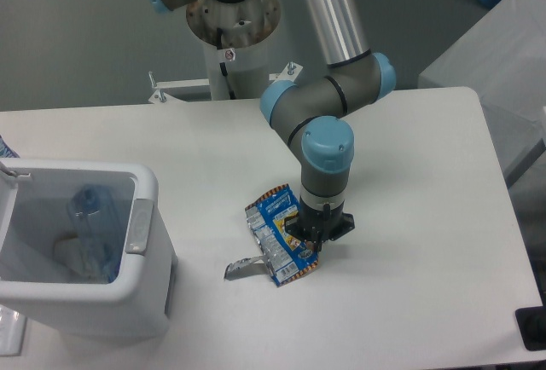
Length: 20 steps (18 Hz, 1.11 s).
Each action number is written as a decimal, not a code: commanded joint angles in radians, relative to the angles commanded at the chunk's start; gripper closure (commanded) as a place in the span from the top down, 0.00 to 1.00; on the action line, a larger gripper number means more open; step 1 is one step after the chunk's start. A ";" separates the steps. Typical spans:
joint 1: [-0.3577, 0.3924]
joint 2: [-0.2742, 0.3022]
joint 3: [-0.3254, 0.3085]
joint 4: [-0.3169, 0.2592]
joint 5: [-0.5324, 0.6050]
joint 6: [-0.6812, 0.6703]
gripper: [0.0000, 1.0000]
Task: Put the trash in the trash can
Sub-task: 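Lift the wrapper up off the table, then carry the wrapper over the white bin and lower it in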
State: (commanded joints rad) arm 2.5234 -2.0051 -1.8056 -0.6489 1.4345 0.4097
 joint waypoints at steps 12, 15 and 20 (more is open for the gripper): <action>0.005 0.192 0.317 0.005 -0.216 -0.373 0.02; -0.031 0.236 0.351 0.011 -0.261 -0.374 0.02; -0.101 0.304 0.374 0.011 -0.278 -0.374 0.02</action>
State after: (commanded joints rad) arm 2.4224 -1.7013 -1.4312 -0.6381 1.1566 0.0353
